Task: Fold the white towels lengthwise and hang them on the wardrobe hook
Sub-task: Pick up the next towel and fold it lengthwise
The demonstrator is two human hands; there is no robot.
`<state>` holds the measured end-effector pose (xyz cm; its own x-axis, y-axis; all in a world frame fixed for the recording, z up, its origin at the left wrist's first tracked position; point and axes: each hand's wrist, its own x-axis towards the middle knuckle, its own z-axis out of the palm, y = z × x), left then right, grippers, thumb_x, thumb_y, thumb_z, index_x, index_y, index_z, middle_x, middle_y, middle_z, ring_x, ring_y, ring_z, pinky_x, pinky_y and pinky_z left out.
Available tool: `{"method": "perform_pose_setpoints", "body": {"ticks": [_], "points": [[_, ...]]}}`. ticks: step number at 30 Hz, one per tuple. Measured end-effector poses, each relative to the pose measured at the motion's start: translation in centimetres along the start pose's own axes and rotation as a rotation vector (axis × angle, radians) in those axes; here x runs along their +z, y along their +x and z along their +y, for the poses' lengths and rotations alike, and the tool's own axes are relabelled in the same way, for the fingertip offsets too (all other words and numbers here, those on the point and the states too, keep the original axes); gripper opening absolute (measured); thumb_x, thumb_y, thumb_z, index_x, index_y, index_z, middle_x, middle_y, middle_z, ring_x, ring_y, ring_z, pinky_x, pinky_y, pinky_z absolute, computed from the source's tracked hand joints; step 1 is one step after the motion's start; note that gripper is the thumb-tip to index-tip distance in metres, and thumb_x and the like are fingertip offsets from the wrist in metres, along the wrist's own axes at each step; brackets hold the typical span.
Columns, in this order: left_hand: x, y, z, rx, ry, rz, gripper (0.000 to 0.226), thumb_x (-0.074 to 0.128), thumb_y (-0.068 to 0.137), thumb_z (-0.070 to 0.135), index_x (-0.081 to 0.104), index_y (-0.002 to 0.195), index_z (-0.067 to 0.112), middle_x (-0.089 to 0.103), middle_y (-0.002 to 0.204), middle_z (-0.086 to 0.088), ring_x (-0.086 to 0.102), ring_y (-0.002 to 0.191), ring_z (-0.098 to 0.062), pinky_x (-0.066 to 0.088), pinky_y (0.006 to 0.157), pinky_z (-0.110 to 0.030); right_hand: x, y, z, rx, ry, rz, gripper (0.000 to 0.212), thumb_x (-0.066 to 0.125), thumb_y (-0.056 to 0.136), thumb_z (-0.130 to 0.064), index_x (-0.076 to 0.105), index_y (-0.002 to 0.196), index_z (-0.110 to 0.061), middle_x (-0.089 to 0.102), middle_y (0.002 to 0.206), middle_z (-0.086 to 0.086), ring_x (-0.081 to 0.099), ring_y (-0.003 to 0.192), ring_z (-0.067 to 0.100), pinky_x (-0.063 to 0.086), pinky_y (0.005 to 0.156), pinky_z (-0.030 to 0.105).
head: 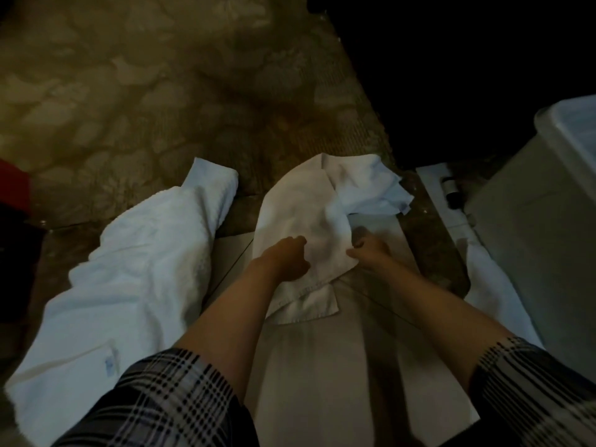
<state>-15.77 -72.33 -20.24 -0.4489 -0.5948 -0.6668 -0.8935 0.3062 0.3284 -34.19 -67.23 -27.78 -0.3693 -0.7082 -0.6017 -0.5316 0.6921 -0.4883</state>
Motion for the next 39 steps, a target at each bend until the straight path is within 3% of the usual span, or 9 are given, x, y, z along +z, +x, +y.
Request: {"method": "perform_pose_setpoints", "body": {"ticks": [5,9,11,14,18,23,31,36,39], "points": [[-0.6,0.2,0.2,0.09,-0.045,0.089,0.077,0.061,0.089,0.032,0.016,0.149,0.015,0.027,0.152,-0.012,0.033,0.136,-0.029,0.031,0.108,-0.039,-2.9,-0.1,-1.7,-0.042,0.07,-0.029,0.032,0.049,0.096,-0.018,0.051,0.122,0.0,0.053,0.122,0.022,0.054,0.109,0.036,0.049,0.077,0.031],[-0.4,-0.1,2.0,0.221,-0.084,0.123,0.093,0.069,0.081,0.04,0.012,0.15,0.017,0.028,0.152,-0.01,0.033,0.136,-0.029,0.031,0.111,-0.045,-5.2,-2.2,-3.8,-0.134,0.496,-0.11,0.029,0.046,0.097,-0.014,0.045,0.126,-0.008,0.047,0.124,0.015,0.052,0.11,0.031,0.055,0.074,0.032],[-0.2,-0.1,3.3,0.251,-0.162,0.21,0.083,0.065,0.085,0.041,0.017,0.149,0.016,0.029,0.152,-0.009,0.034,0.136,-0.027,0.031,0.112,-0.045,-6.0,-3.3,-5.2,-0.166,0.638,-0.122,0.039,0.045,0.098,-0.015,0.04,0.136,-0.008,0.049,0.125,0.011,0.05,0.116,0.033,0.054,0.085,0.042],[-0.9,-0.6,4.3,0.219,-0.387,0.588,0.045,0.05,0.096,0.026,0.042,0.138,0.012,0.047,0.14,-0.01,0.045,0.128,-0.026,0.033,0.108,-0.037,-7.3,-5.4,-7.5,-0.201,0.888,-0.042,0.036,0.045,0.098,-0.01,0.042,0.133,0.0,0.054,0.123,0.014,0.057,0.095,0.022,0.057,0.061,0.025],[-3.6,-3.8,5.1,0.184,-0.41,0.775,0.029,0.046,0.097,0.013,0.057,0.122,0.003,0.058,0.126,-0.017,0.053,0.118,-0.029,0.037,0.099,-0.032,-11.6,-10.8,-10.0,-0.296,1.092,0.051,0.049,0.046,0.096,-0.003,0.034,0.141,-0.016,0.031,0.148,0.012,0.048,0.12,0.027,0.058,0.067,0.027],[-11.1,-11.6,9.7,0.179,-0.507,0.789,0.027,0.046,0.094,0.01,0.062,0.116,0.009,0.066,0.113,-0.014,0.06,0.104,-0.031,0.049,0.082,-0.035,-19.4,-21.0,-15.1,-0.421,1.118,0.049,0.025,0.04,0.098,-0.005,0.059,0.103,-0.021,0.053,0.127,0.011,0.057,0.111,0.022,0.056,0.072,0.022],[-23.9,-27.8,18.3,0.175,-0.535,0.66,0.022,0.051,0.091,0.009,0.068,0.097,0.022,0.065,0.086,0.007,0.057,0.079,-0.012,0.038,0.055,-0.019,-37.3,-37.0,-23.3,-0.303,1.53,0.205,0.028,0.031,0.101,-0.004,0.058,0.096,-0.012,0.054,0.106,0.008,0.058,0.089,0.019,0.057,0.065,0.02],[-31.5,-39.0,21.3,0.137,-0.56,0.584,0.024,0.051,0.091,0.013,0.069,0.102,0.023,0.07,0.103,0.0,0.062,0.098,-0.021,0.052,0.083,-0.038,-48.6,-49.9,-26.9,-0.298,1.637,0.387,0.026,0.032,0.101,-0.004,0.056,0.096,-0.013,0.056,0.104,0.008,0.06,0.087,0.017,0.057,0.067,0.02],[-35.8,-45.4,23.7,0.185,-0.6,0.595,0.016,0.053,0.094,0.02,0.068,0.099,0.018,0.067,0.095,-0.002,0.061,0.094,-0.024,0.051,0.081,-0.04,-54.2,-58.1,-27.9,-0.27,1.682,0.521,0.026,0.033,0.101,-0.004,0.057,0.094,-0.015,0.061,0.094,0.006,0.066,0.071,0.01,0.056,0.067,0.019]]}}
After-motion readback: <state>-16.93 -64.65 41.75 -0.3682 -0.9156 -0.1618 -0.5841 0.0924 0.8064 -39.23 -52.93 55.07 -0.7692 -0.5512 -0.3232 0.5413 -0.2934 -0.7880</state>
